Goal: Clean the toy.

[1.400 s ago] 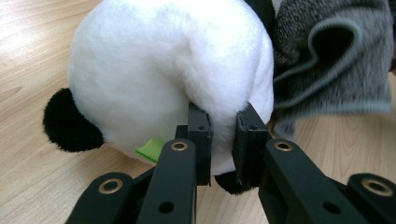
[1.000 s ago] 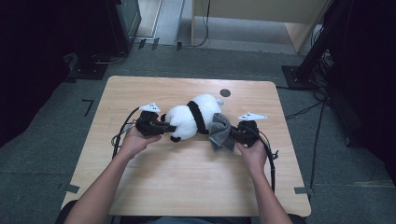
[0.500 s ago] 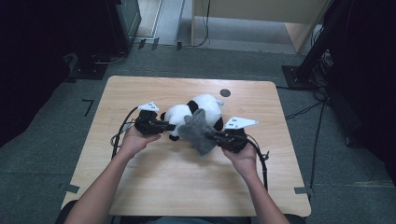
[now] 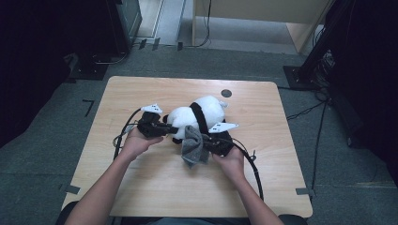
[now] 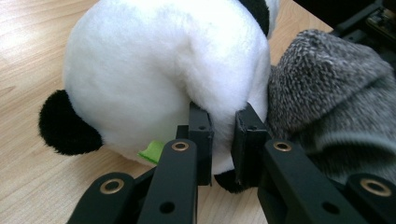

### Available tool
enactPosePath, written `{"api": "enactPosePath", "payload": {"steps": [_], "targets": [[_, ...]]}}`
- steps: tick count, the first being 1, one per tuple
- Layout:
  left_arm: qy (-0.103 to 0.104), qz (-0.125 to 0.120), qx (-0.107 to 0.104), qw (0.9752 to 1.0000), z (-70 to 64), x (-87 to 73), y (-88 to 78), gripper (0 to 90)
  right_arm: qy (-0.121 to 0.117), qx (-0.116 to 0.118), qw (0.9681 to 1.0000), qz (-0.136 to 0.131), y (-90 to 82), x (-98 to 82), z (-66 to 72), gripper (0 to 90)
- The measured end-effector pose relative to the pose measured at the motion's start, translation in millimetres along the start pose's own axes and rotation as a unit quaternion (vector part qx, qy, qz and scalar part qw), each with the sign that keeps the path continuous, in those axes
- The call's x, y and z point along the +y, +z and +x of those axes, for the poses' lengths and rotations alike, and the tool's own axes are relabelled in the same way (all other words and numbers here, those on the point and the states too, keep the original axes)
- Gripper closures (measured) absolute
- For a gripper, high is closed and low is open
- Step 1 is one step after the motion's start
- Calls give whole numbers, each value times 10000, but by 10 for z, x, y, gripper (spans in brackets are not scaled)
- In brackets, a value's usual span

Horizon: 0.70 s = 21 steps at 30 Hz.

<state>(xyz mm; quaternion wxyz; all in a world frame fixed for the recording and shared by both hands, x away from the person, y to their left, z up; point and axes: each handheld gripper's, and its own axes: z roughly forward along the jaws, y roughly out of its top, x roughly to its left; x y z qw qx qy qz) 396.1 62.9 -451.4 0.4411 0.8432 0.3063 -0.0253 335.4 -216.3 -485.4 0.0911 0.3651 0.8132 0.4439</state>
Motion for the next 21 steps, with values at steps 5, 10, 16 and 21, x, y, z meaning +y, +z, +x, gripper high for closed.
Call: {"api": "enactPosePath", "payload": {"steps": [5,10,16,21], "targets": [[24,21,-19,10000,-1,-1,-7,811,97,-303,9995,15,-47,-28,-108,869],[42,43,-65,10000,-10,-1,-4,811,375,-524,9979,-13,-125,-72,-299,869],[17,33,-64,10000,-5,-3,-5,813,576,-806,9951,19,-201,-98,-433,870],[13,22,-52,10000,6,-6,-16,813,783,-1032,9916,-31,-272,-117,-548,870]]}}
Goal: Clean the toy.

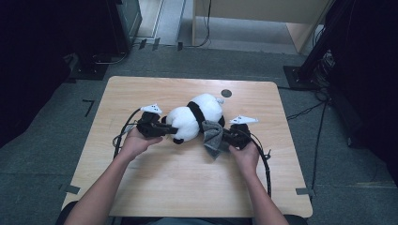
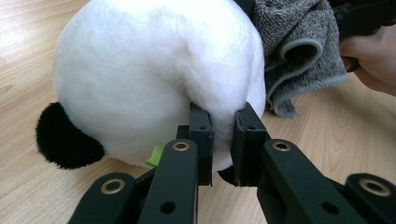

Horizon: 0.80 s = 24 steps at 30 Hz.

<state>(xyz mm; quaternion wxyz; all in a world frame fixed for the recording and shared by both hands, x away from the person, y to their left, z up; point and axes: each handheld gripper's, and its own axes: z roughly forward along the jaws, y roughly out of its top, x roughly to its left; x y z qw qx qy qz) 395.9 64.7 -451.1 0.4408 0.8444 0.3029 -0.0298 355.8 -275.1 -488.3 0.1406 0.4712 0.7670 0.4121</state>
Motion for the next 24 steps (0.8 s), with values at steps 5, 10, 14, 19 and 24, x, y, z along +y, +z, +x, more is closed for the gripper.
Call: {"api": "enactPosePath", "payload": {"steps": [5,10,14,19,24], "targets": [[-15,-34,15,10000,-1,-8,-8,813,325,-294,9990,-104,-76,2,-135,871],[-58,-90,76,9999,-2,-16,-28,812,717,-787,9938,-324,-197,-6,-275,871],[-58,-149,108,9998,-26,-41,-40,809,932,-543,9907,-835,-384,36,-300,871],[-50,-238,132,9996,-122,-61,-4,803,478,-183,9918,-1168,-542,163,-74,871],[76,-201,107,9997,-279,-81,64,786,94,14,9949,-1008,-485,226,114,871]]}}
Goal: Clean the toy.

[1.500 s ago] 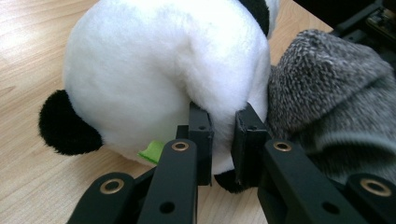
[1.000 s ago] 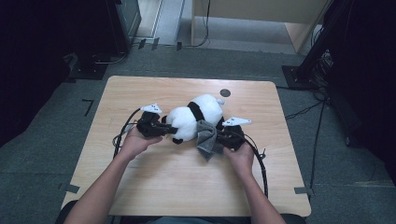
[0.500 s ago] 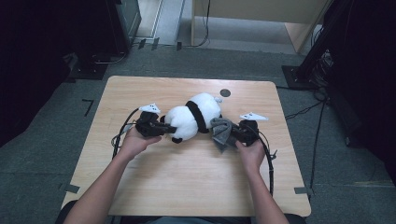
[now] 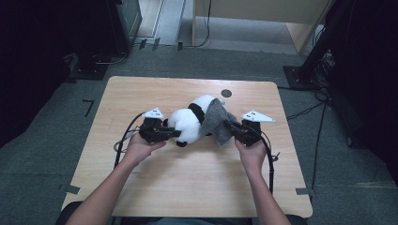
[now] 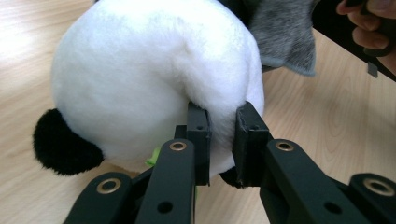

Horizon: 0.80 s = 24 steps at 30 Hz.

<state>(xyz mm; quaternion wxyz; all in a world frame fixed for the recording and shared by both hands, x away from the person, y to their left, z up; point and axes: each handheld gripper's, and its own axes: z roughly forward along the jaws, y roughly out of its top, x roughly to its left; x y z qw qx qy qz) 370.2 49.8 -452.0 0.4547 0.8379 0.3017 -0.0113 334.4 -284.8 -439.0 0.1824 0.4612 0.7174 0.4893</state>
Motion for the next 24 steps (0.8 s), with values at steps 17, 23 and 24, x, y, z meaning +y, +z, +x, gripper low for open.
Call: {"api": "enactPosePath", "payload": {"steps": [17,23,24], "targets": [[287,-170,219,9992,106,10,-187,409,30,-334,9984,466,212,-65,-175,870],[266,-217,248,9991,339,89,-285,385,35,-330,9984,451,245,-53,-234,869],[246,-206,241,9992,384,111,-288,384,56,-324,9984,458,250,-52,-244,869]]}}
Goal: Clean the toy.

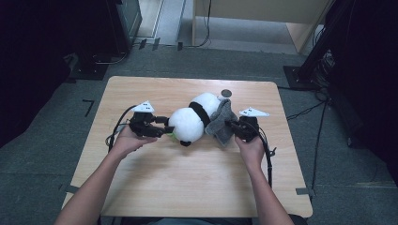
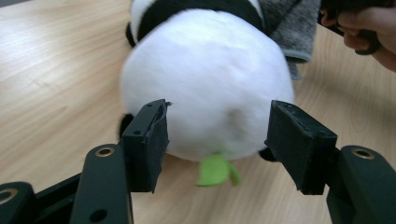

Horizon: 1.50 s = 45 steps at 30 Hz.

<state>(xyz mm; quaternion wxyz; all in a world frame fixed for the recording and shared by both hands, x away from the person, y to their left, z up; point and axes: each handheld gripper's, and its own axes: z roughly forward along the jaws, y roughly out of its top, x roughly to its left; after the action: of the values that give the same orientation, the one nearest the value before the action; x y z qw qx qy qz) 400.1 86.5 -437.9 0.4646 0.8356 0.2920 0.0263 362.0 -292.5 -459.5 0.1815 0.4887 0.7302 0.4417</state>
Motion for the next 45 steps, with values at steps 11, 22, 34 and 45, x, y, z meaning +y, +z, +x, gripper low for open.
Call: {"api": "enactPosePath", "payload": {"steps": [11,22,34,45], "targets": [[340,419,-547,9970,240,221,262,348,-96,100,9998,112,47,63,-32,869],[437,419,-709,9956,54,96,468,289,-79,153,9995,255,176,104,-85,870],[529,320,-846,9945,-178,-39,523,636,-225,172,9987,418,407,239,4,872],[-15,16,-315,9995,-336,-70,463,734,-158,140,9990,395,503,313,17,872]]}}
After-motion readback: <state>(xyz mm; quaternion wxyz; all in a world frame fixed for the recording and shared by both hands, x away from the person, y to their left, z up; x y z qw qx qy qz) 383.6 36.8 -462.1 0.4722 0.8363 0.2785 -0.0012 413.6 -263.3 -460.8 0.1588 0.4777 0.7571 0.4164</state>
